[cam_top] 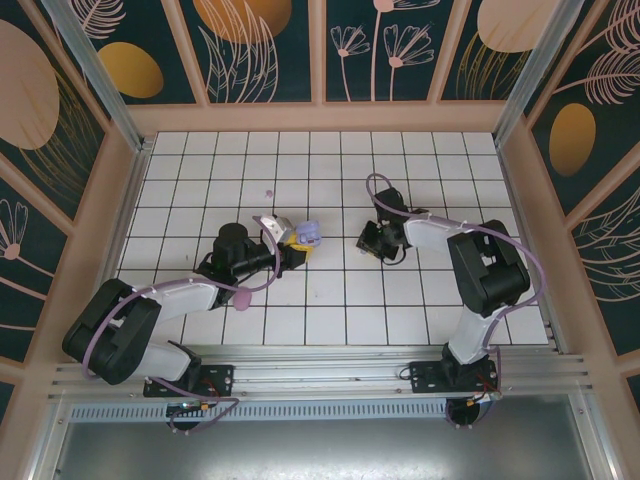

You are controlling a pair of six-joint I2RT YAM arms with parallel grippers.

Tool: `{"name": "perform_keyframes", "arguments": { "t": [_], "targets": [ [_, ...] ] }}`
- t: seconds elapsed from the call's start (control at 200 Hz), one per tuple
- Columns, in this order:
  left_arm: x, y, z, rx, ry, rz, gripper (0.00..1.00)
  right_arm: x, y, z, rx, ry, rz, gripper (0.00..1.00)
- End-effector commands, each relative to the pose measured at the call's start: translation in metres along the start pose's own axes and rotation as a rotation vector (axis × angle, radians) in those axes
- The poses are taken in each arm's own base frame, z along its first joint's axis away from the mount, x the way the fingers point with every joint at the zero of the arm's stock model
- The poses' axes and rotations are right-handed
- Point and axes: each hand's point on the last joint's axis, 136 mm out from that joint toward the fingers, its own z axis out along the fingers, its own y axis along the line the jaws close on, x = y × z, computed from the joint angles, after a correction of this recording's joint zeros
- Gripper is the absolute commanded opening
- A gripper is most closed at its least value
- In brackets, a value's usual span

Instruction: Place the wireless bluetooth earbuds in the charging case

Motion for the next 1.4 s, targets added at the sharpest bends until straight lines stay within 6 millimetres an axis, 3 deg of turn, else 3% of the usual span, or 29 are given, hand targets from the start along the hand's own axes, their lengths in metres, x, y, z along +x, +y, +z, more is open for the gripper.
{"name": "perform_keyframes", "arguments": {
  "t": [0.0,0.175,0.651,0.766,0.931,1.171,1.391],
  "targets": [
    [0.0,-0.001,0.001,0.001,-0.002,0.029,0.0,0.008,0.0,0.012,0.041,0.029,-0.051,0.22],
    [0.001,0.0,0.0,-0.005,0.0,0.029,0.0,-0.002,0.002,0.001,0.104,-0.024,-0.104,0.19],
    [-0.007,-0.003,0.001,0.017,-0.019,0.015,0.0,-0.016,0.025,-0.065,0.175,-0.174,-0.314,0.18],
    [-0.009,-0.005,0.0,0.022,-0.021,0.01,0.0,-0.004,0.047,-0.083,0.149,-0.208,-0.432,0.17],
    [-0.012,-0.009,-0.002,0.041,-0.018,0.004,0.0,0.009,0.079,-0.126,0.077,-0.288,-0.572,0.16],
    [-0.015,-0.014,-0.004,0.062,-0.022,-0.002,0.0,0.025,0.121,-0.183,-0.141,-0.371,-0.67,0.15],
    [-0.018,-0.018,-0.004,0.082,-0.027,-0.004,0.0,0.054,0.152,-0.191,-0.231,-0.346,-0.8,0.15]
  ]
}}
